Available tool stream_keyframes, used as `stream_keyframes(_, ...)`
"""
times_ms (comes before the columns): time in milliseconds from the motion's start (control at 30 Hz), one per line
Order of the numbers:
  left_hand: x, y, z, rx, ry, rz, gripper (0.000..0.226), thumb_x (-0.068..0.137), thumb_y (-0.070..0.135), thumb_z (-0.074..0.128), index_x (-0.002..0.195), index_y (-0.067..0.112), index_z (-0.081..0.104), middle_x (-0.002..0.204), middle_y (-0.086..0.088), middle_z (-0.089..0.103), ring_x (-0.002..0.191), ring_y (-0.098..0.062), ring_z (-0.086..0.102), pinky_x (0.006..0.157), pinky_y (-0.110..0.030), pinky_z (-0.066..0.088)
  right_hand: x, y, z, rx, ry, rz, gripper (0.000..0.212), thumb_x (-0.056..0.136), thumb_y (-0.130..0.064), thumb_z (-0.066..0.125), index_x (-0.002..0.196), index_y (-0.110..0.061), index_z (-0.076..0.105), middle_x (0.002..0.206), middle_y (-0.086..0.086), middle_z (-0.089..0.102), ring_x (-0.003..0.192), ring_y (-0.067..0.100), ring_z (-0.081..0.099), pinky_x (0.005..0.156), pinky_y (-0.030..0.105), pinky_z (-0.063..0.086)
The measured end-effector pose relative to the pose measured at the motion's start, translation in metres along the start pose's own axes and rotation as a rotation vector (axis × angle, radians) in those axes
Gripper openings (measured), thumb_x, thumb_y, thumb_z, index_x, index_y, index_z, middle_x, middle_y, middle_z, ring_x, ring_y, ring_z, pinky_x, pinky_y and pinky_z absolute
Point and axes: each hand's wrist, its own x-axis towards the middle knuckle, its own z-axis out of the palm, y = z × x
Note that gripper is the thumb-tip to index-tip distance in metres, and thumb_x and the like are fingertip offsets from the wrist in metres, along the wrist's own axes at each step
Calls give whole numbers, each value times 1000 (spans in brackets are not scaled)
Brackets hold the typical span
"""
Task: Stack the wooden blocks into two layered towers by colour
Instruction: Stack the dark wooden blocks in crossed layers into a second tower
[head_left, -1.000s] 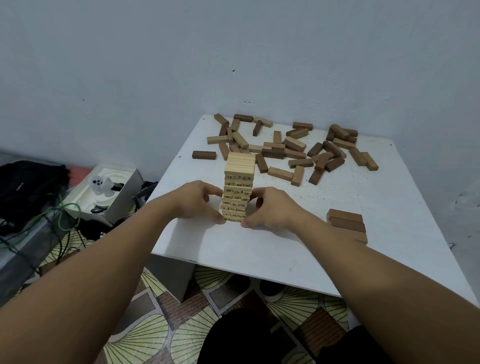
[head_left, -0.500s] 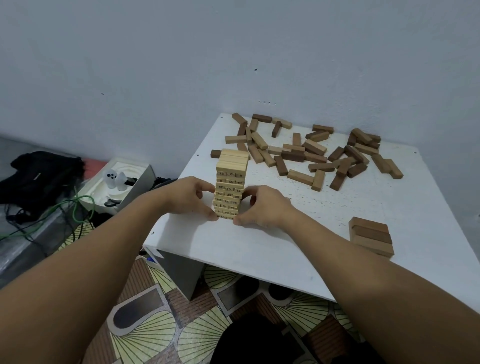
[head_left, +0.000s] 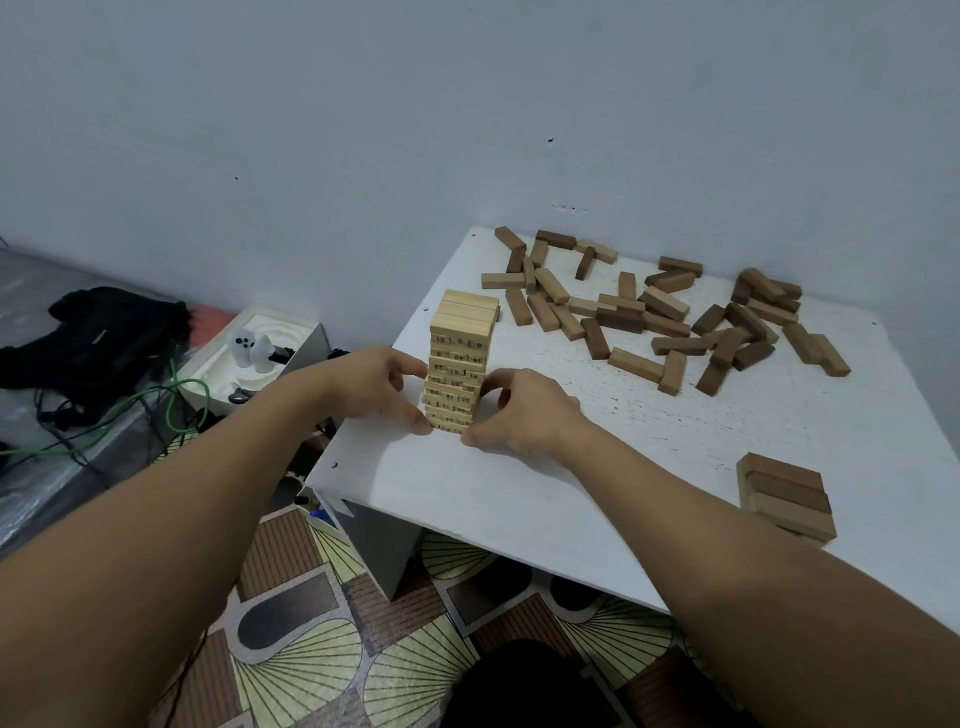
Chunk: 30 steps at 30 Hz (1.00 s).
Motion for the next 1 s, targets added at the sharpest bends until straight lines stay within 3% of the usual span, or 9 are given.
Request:
stream_keyframes(300, -4, -7, -8, -44, -10, -14, 31, 80, 34, 89, 94, 54, 71, 79, 2, 43, 70, -17, 51, 67, -31, 52, 5, -8, 6, 26, -5, -24, 45, 69, -42, 88, 107, -43, 66, 87, -18, 62, 99, 13, 58, 103, 46, 43)
stream_keyframes(467, -4, -11, -13, -68, -19, -4, 38, 78, 29, 90, 83, 62, 72, 79, -1, 40, 70, -18, 47, 65, -32, 47, 9, -12, 11, 29, -11, -25, 45, 69, -42, 88, 108, -43, 65, 88, -19, 62, 93, 9, 54, 100, 44, 44)
stream_keyframes(733, -3, -20, -15, -79, -22, 26, 38, 78, 28, 90, 86, 61, 73, 76, -1, 45, 66, -16, 48, 65, -28, 42, 17, -11, 19, 49, -35, -23, 53, 59, -49, 86, 106, -47, 63, 94, -19, 65, 102, 15, 60, 99, 48, 49)
stream_keyframes(867, -2, -22, -13, -106, -15, 29, 40, 78, 25, 90, 85, 61, 73, 77, -3, 44, 67, -16, 47, 65, -28, 40, 17, -7, 18, 52, -22, -14, 47, 66, -48, 86, 107, -48, 63, 92, -20, 64, 106, 19, 57, 98, 44, 42)
stream_keyframes(1000, -1, -25, -11, -107, -5, 3, 39, 78, 24, 90, 102, 50, 74, 78, -1, 46, 68, -16, 49, 63, -27, 40, 13, -7, 17, 66, -18, -16, 46, 70, -48, 86, 108, -48, 61, 92, -19, 62, 106, 19, 54, 96, 40, 40)
